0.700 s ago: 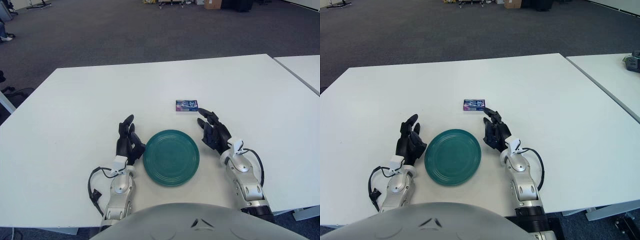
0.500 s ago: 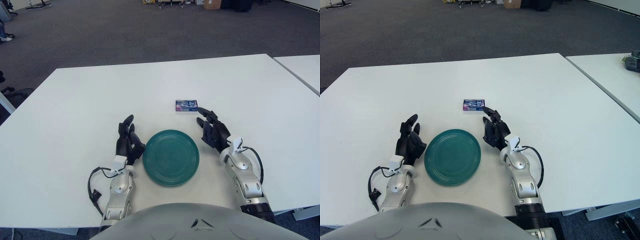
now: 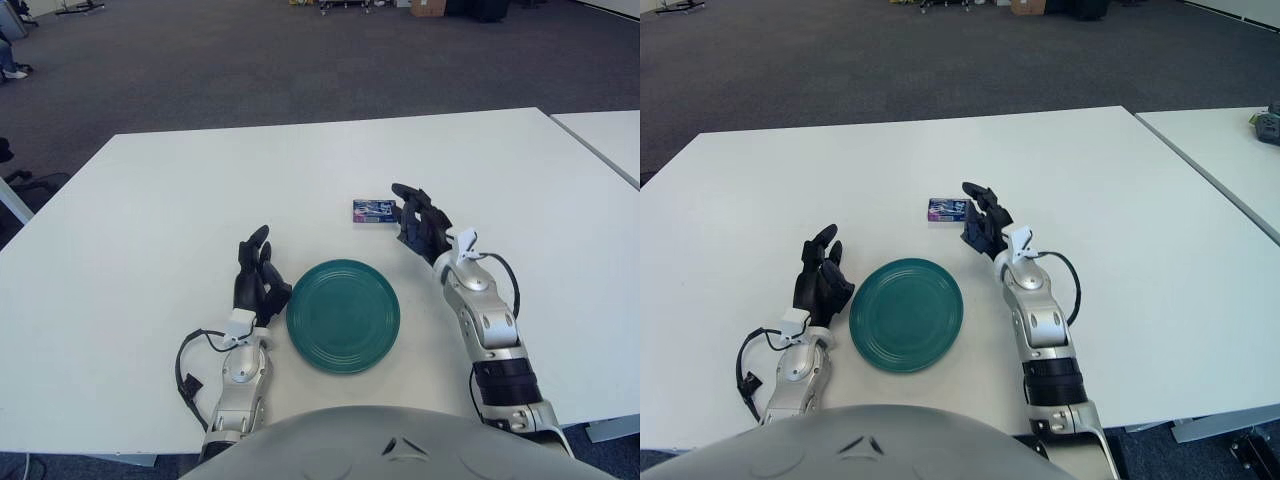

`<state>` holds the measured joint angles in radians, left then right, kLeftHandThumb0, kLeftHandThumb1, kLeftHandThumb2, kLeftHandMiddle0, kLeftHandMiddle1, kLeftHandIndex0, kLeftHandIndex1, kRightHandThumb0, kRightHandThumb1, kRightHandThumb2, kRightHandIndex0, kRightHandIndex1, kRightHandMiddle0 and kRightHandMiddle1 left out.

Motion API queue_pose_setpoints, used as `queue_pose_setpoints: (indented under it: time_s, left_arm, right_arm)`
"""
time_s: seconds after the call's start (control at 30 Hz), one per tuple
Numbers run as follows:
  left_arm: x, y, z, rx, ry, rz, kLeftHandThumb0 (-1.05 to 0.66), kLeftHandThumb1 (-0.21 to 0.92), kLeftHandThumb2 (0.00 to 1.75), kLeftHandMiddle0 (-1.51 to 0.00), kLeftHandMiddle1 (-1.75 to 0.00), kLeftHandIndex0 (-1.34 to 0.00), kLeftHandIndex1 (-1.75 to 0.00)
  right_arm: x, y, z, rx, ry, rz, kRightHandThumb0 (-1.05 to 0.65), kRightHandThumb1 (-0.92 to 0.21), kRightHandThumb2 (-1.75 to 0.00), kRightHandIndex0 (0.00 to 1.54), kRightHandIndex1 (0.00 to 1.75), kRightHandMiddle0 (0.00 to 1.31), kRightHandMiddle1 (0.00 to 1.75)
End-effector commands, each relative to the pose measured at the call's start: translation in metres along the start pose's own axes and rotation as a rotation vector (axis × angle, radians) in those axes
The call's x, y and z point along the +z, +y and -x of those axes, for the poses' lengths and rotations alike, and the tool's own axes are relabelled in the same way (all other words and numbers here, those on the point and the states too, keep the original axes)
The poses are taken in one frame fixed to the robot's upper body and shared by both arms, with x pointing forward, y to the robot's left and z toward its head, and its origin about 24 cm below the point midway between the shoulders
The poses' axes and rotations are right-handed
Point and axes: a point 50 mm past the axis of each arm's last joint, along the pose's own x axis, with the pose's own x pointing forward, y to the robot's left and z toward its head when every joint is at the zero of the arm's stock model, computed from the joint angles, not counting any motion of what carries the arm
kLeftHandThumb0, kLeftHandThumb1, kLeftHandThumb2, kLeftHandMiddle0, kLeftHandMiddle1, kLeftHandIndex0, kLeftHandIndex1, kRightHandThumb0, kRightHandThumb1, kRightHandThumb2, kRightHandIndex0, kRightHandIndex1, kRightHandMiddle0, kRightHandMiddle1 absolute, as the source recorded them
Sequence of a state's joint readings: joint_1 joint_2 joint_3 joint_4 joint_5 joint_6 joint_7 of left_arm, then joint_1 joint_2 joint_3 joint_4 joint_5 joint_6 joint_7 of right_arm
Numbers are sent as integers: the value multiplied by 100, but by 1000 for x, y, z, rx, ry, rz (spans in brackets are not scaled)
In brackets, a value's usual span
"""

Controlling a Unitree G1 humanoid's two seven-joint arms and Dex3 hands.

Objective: Put the gum into the plate.

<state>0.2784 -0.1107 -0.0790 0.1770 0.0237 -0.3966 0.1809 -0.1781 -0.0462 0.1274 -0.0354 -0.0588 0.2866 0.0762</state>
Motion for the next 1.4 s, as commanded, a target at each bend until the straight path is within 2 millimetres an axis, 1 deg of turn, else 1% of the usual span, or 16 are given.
queue_pose_setpoints:
  time_s: [0.0,0.07,0.17,0.27,0.33,0.43,0.57,0.63,0.77,0.87,1.0,1.03,1.17,1.3,1.37]
  left_arm:
    - [-15,-3,5,35,67,36,-100,92,108,-39,-4,-5,-87]
    - [-14,-3,4,41,56,51,-100,92,106,-41,-5,-6,-87]
    - [-12,-3,3,49,41,67,-99,92,105,-43,-5,-7,-88]
    - [-11,-3,3,55,26,71,-98,92,103,-47,-7,-8,-89]
    - [-10,-4,3,59,16,73,-97,92,102,-48,-7,-8,-90]
    - [-8,-5,4,65,3,83,-98,92,100,-49,-7,-8,-90]
    - [-7,-6,4,61,-3,82,-99,92,99,-49,-7,-8,-90]
    - [-7,-7,4,59,-4,79,-100,92,99,-49,-7,-7,-90]
    - [-6,-9,4,57,-6,82,-101,92,99,-50,-7,-8,-90]
    - [-6,-10,4,57,-7,89,-101,92,98,-50,-8,-8,-91]
    - [-5,-13,4,54,-12,90,-101,92,98,-49,-7,-8,-91]
    - [-5,-13,4,54,-13,89,-101,92,98,-49,-7,-8,-91]
    - [-4,-15,5,55,-17,77,-101,92,99,-48,-6,-8,-91]
    - [-5,-15,5,53,-13,61,-100,92,101,-48,-6,-8,-90]
    - [-5,-14,5,51,-7,58,-100,92,102,-48,-6,-8,-90]
  right_arm:
    - [32,8,-25,-9,-130,190,-76,-92,-82,40,8,0,74]
    - [41,11,-30,-19,-181,303,-73,-92,-76,43,8,0,76]
    - [47,10,-35,-20,-226,473,-70,-92,-70,44,8,0,80]
    - [48,12,-41,3,-245,620,-68,-92,-62,45,8,2,84]
    - [48,15,-47,14,-256,701,-68,-92,-60,44,8,2,86]
    - [48,24,-60,30,-281,829,-67,-92,-58,42,6,4,89]
    - [52,26,-68,54,-316,941,-67,-92,-54,41,5,5,92]
    - [54,25,-71,80,-331,1000,-67,-92,-54,40,5,4,92]
    - [54,30,-80,148,-331,1100,-66,-92,-50,41,5,1,89]
    - [49,35,-85,181,-319,1141,-67,-92,-48,41,5,0,88]
    - [35,41,-88,230,-288,1203,-68,-92,-48,42,5,0,85]
    - [33,41,-88,239,-282,1214,-69,-92,-49,42,5,0,84]
    - [11,38,-85,296,-228,1267,-70,-92,-50,42,4,0,79]
    - [1,36,-85,334,-195,1296,-71,-92,-51,42,4,0,74]
    - [-9,37,-84,357,-167,1310,-71,-92,-51,42,3,0,72]
